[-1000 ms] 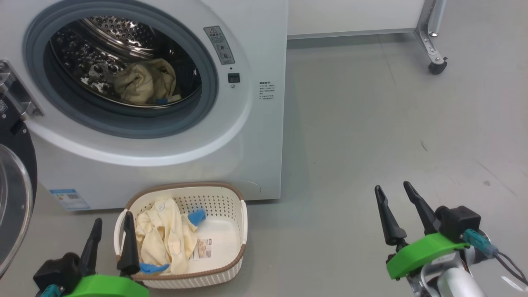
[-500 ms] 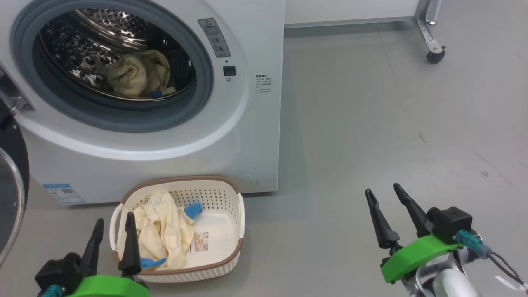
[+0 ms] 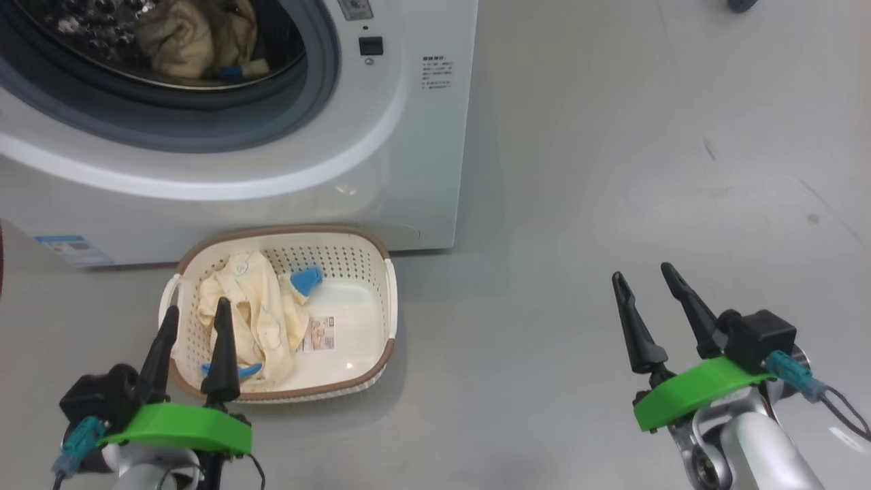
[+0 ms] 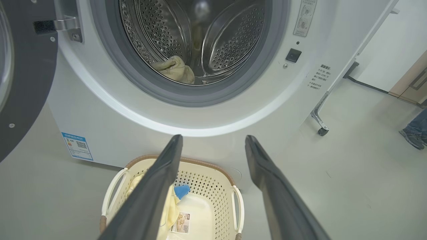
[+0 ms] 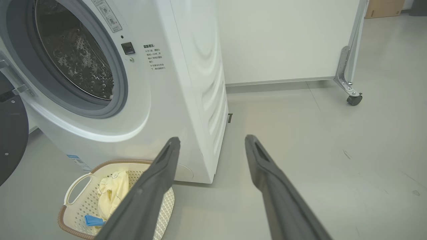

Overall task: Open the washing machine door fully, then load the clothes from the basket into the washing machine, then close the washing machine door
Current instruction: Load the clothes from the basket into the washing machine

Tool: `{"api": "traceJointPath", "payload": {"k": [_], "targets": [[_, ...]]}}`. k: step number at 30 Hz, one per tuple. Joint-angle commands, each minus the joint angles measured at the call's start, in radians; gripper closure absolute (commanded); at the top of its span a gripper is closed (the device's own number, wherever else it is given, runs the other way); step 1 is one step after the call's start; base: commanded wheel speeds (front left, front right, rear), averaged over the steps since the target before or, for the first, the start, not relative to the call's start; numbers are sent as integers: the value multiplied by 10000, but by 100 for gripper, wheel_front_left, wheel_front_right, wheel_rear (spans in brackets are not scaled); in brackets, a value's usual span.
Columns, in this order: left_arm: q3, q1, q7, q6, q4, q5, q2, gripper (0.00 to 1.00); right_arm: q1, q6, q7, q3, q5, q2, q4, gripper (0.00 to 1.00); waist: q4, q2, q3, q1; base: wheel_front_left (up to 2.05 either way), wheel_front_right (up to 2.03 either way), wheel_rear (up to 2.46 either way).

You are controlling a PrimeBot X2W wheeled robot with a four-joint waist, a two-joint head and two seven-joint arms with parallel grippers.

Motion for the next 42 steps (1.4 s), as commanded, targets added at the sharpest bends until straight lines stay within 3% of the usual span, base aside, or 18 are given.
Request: {"api": "traceJointPath", "payload": {"k": [1,11,25,42], "targets": [[228,-668,-111,-34,-101,-122,367,0,-577,6,-68,122,-164,-81,-446,0,16,0,843,-1,0,0,0],[-295,-2155,-111,-34,984,-498,912,0,-1116,6,-84,96,-353,-81,-835,0,-148,0,2616,-1,0,0,0],[-1463,-4930,-91,-34,3787,-1334,2179,0,-1800,6,-106,408,-283,-81,-1282,0,-811,0,5087,-1,0,0,0],[-3517,-8715,1817,-34,7349,-2890,3920,0,-2208,6,-110,1131,406,-81,-1947,0,-1994,0,7188,-1,0,0,0]]}}
